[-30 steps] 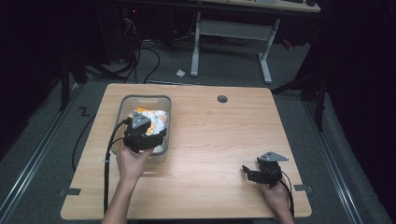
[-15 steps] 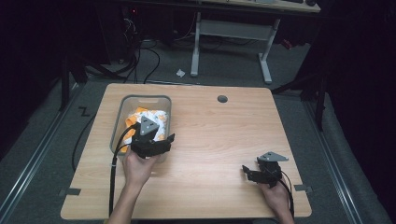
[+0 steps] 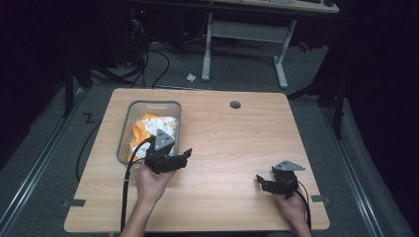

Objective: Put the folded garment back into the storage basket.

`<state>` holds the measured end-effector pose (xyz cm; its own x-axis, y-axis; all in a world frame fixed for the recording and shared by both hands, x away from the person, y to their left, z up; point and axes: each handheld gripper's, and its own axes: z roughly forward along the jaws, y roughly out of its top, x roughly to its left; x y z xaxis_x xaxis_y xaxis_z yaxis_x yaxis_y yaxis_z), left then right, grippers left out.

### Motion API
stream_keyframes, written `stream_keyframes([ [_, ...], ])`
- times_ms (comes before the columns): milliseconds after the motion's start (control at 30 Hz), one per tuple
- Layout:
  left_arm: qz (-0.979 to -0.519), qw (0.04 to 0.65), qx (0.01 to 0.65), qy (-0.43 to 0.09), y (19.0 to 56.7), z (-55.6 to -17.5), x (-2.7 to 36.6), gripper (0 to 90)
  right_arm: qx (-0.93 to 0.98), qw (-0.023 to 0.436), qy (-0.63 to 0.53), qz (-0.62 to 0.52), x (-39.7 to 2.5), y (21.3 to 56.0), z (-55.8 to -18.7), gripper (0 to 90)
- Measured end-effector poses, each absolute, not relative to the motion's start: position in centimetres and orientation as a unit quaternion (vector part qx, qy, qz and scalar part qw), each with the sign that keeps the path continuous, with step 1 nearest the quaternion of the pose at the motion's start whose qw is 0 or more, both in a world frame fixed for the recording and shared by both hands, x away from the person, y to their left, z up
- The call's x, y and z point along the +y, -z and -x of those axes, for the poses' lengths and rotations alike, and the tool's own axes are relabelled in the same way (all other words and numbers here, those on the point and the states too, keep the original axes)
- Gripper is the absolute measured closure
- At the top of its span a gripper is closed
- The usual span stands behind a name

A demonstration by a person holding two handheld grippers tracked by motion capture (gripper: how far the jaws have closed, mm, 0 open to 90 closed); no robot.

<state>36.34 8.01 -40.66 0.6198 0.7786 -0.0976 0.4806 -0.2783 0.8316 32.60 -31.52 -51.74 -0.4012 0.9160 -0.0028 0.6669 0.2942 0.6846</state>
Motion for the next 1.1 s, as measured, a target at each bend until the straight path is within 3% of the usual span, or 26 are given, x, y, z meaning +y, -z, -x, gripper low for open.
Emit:
stream_keyframes([
  [1100,-0.794,0.454,0.387,-0.120,43.1,-34.3,6.1,33.7,0.779,0.203,-0.307,-0.508,-31.5,51.7,-32.6,25.2],
])
